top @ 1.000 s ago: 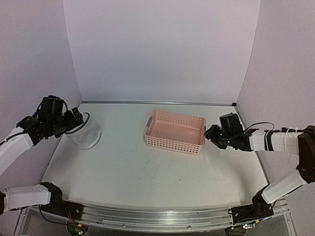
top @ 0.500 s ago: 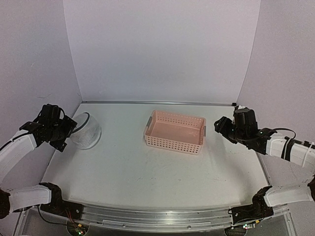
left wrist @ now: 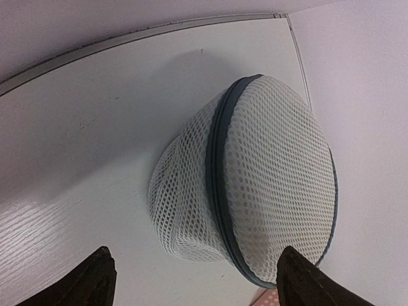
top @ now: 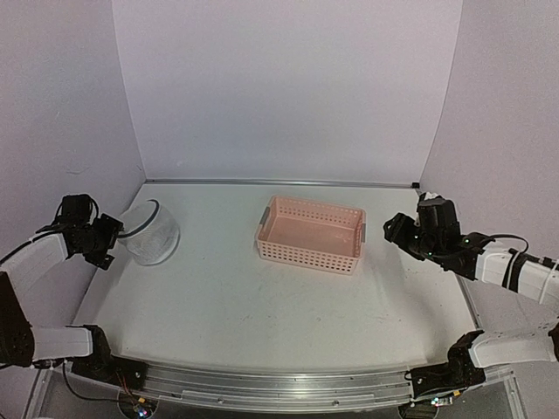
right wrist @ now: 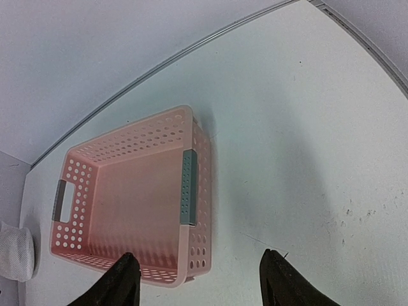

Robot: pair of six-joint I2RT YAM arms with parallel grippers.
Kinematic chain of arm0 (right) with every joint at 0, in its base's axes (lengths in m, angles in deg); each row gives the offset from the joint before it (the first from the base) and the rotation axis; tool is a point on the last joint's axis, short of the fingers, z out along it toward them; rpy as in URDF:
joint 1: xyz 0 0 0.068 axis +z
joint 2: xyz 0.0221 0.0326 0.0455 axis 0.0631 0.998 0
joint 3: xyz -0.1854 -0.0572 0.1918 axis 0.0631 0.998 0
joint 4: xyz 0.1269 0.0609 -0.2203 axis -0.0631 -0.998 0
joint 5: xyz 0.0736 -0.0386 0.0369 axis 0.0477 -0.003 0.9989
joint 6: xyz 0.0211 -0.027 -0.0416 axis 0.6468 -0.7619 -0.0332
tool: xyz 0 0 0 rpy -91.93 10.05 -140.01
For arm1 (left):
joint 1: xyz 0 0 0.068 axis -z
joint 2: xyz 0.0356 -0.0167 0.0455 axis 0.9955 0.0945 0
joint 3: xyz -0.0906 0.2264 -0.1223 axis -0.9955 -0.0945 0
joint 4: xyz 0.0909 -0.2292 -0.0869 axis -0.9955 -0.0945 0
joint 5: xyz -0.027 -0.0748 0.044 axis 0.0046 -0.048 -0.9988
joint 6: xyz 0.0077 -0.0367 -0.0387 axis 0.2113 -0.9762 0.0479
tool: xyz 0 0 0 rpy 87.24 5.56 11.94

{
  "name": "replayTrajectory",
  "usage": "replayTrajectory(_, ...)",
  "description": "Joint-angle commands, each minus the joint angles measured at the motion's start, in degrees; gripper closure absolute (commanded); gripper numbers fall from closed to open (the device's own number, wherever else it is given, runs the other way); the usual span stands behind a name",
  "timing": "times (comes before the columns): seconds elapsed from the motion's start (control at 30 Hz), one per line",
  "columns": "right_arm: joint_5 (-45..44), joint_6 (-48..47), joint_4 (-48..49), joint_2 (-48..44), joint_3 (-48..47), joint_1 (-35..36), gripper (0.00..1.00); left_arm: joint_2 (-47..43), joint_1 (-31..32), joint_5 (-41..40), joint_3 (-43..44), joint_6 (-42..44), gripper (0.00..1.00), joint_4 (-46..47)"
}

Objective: Unzip the laundry bag and remove the bra
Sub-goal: Move the laundry bag to the center of the board.

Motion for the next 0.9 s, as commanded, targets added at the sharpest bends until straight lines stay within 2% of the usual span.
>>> replayTrajectory(0.0,-1.22,-0.61,0.94,-2.04,0.32,0.2,0.35,3.34,-2.86,6.6,0.08,3.94,0.16,7.02)
replayTrajectory(0.23,-1.03,-0.13,1.0,-2.06,0.79,0.22,0.35,6.37,-4.82,8.83,0.61,6.6,0.32,9.11)
replayTrajectory(0.3,-0.78,-0.1,1.02,-2.06,0.9,0.19,0.35,6.84,-4.94,9.31,0.7,7.26,0.39,9.74)
replayTrajectory(0.67,0.86,-2.07,0.83,-4.67,1.92,0.2,0.35,7.38,-4.89,12.21,0.81,11.0,0.97,10.55)
replayTrajectory(0.7,1.7,-2.72,0.85,-4.95,1.9,0.19,0.35,7.41,-4.91,12.87,0.84,11.33,1.0,10.6)
replayTrajectory(0.87,7.93,-7.39,0.77,-5.59,0.86,0.19,0.34,7.3,-4.95,17.78,1.62,13.86,1.0,10.47)
